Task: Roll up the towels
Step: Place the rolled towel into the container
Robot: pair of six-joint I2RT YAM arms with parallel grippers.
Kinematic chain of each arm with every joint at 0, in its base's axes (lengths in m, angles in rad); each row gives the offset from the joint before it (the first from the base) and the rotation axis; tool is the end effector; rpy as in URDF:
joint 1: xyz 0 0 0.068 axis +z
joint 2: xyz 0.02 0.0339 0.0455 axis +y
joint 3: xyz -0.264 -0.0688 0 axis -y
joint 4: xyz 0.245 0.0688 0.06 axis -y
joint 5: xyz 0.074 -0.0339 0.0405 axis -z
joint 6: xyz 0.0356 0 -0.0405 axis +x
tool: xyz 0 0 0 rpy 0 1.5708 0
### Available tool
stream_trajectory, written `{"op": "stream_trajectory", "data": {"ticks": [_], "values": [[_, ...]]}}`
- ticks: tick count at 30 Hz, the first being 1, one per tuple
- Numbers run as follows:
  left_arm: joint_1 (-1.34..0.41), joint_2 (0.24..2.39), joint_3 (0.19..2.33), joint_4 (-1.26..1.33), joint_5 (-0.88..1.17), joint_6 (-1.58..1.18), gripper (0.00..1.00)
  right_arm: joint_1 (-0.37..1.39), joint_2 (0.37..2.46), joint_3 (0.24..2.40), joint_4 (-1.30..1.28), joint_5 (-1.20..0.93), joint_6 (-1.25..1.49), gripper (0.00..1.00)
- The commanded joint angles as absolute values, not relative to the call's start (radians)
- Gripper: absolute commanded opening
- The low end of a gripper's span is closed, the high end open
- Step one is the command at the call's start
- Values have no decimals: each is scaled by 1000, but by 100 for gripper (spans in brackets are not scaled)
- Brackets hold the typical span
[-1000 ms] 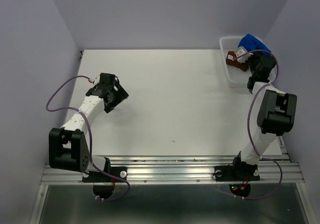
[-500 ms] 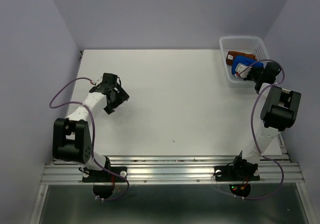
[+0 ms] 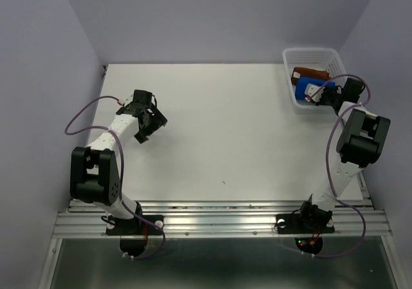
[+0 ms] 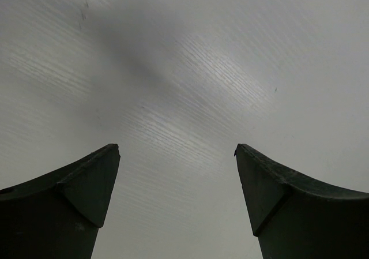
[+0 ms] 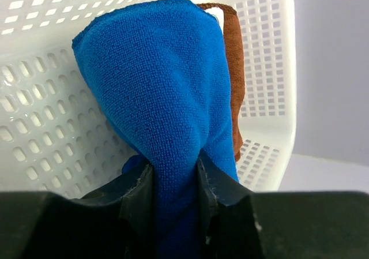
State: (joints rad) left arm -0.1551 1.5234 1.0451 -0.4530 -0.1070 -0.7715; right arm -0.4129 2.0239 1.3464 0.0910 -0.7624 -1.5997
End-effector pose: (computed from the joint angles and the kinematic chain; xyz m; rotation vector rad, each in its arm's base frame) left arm 0.3147 -0.0454 0.2299 -0.8044 2.3801 -0.2514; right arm 0.4194 -0.1569 0.1888 -1.4514 1.3954 -0.4696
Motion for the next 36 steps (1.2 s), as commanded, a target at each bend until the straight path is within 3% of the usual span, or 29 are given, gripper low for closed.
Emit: {"op": "stream_trajectory", "data": {"ticks": [1,6,8,12,16,26,34,36], "values": [[-150,1543,1095,-479,-127,-769,93,-422,2026,1397,18,-798,-1628,39],[-150,1559,1108,-482,-121,-755,93,-431,1979,1396,5,-788,-1615,55],[-152,1562,1112,-480,-120,-752,93,-431,1965,1399,21,-788,-1563,70],[-152,1560,1123,-479,-110,-739,93,-431,1931,1411,32,-810,-1493,80],[-150,1554,1140,-477,-97,-729,93,-431,1881,1401,77,-839,-1408,100],[-152,1483,1176,-480,-63,-690,93,-431,1705,1298,332,-904,-773,100],[-150,1355,1157,-471,-60,-673,94,-419,1546,1247,526,-730,-130,100],[-152,1312,1146,-469,-81,-670,96,-419,1545,1285,453,-712,-28,100]]}}
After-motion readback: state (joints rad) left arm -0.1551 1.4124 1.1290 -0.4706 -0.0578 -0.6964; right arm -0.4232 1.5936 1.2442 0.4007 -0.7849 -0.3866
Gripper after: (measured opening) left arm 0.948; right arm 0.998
